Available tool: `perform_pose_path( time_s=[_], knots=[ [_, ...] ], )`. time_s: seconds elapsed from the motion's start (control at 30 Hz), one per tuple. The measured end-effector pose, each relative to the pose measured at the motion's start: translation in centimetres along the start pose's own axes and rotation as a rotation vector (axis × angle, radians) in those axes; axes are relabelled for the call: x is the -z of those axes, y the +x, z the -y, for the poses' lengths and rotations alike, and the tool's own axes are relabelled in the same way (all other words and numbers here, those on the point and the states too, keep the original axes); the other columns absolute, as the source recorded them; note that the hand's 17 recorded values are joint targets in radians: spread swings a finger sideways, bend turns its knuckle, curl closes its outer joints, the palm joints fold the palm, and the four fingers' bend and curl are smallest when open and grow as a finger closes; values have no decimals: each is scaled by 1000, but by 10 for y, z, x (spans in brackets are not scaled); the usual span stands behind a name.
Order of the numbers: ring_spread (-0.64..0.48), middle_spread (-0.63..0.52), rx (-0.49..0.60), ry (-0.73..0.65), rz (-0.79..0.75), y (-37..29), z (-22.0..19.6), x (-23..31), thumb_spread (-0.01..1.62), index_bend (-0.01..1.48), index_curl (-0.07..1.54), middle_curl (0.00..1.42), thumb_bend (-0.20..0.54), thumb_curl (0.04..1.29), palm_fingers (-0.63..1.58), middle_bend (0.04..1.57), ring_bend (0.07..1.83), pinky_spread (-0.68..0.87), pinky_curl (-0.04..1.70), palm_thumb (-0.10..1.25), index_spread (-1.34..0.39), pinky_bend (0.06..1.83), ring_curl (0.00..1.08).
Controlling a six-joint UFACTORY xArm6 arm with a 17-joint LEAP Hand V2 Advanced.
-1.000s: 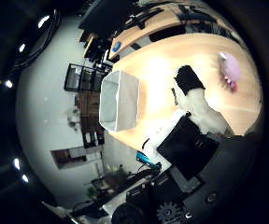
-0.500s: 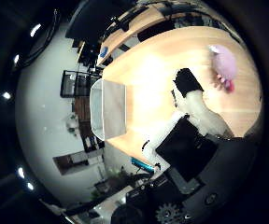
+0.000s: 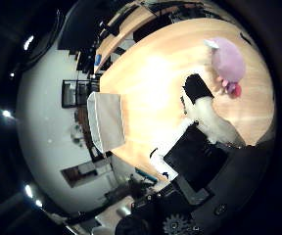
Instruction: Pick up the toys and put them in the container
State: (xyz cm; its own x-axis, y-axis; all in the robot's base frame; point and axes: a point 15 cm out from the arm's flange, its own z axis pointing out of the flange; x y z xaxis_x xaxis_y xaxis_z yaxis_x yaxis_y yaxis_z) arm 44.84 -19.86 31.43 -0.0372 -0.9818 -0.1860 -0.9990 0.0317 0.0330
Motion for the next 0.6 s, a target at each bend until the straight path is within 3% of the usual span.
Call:
perform_pose_path(
  time_s=[0.6],
  knots=[
    [-321, -324, -12, -49, -10, 41, 58, -63, 1001, 198, 397, 270, -26, 472, 443, 177, 680, 107, 0, 671, -570, 619, 184]
  ],
)
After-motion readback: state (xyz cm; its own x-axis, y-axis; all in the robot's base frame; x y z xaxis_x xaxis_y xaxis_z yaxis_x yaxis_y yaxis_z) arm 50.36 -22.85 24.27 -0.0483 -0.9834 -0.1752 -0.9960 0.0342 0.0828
